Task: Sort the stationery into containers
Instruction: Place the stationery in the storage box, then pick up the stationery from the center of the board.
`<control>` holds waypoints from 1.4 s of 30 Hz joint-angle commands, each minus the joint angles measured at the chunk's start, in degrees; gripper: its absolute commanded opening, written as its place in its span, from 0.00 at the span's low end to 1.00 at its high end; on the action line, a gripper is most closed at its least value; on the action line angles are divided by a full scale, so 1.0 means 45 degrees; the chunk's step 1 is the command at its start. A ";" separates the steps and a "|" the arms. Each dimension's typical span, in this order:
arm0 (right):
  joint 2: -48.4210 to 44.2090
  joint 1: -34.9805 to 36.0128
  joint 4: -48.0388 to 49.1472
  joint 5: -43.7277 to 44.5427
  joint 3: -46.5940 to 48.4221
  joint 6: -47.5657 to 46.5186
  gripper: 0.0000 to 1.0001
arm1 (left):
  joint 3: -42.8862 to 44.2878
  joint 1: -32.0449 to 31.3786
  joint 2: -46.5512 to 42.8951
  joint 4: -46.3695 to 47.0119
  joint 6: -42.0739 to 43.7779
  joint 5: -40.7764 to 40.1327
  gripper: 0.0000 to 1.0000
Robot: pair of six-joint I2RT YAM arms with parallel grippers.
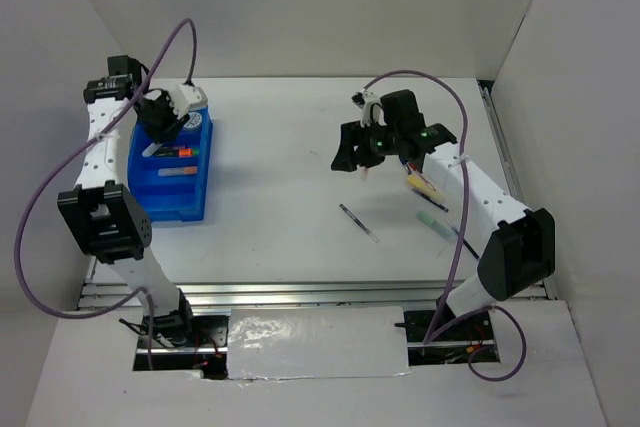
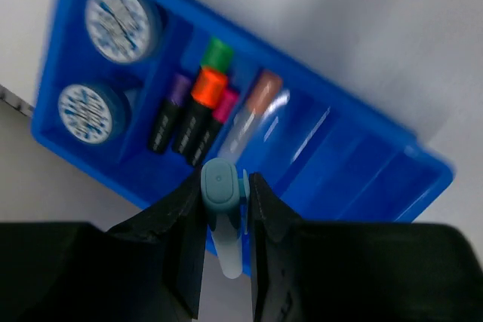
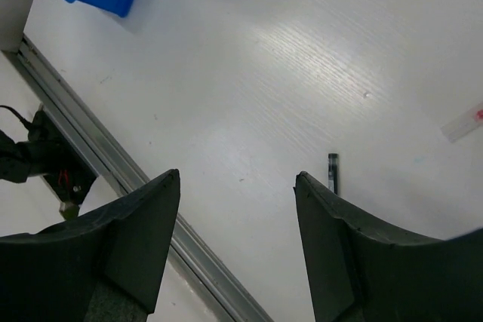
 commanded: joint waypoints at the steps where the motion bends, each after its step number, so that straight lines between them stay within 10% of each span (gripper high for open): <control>1: -0.0647 -0.0247 -0.0269 -0.0557 -0.0312 -0.0261 0.69 | -0.0490 0.0793 0.0727 -0.2304 0.5966 -0.2076 0.03; 23: -0.0140 -0.0774 -0.0795 -0.0188 -0.0138 -0.0884 0.69 | -0.0356 0.0309 0.3618 -0.2124 0.7789 -0.2021 0.24; 30: 0.0387 -0.1378 -0.2843 0.0868 0.0703 -0.2388 0.68 | -0.0454 0.0249 0.3794 -0.2143 0.7047 -0.2100 0.67; 42: -0.0628 -0.3683 -0.4994 0.4205 -0.1131 -0.6698 0.53 | 0.2454 0.1069 0.1163 -0.2340 0.2991 0.2369 0.65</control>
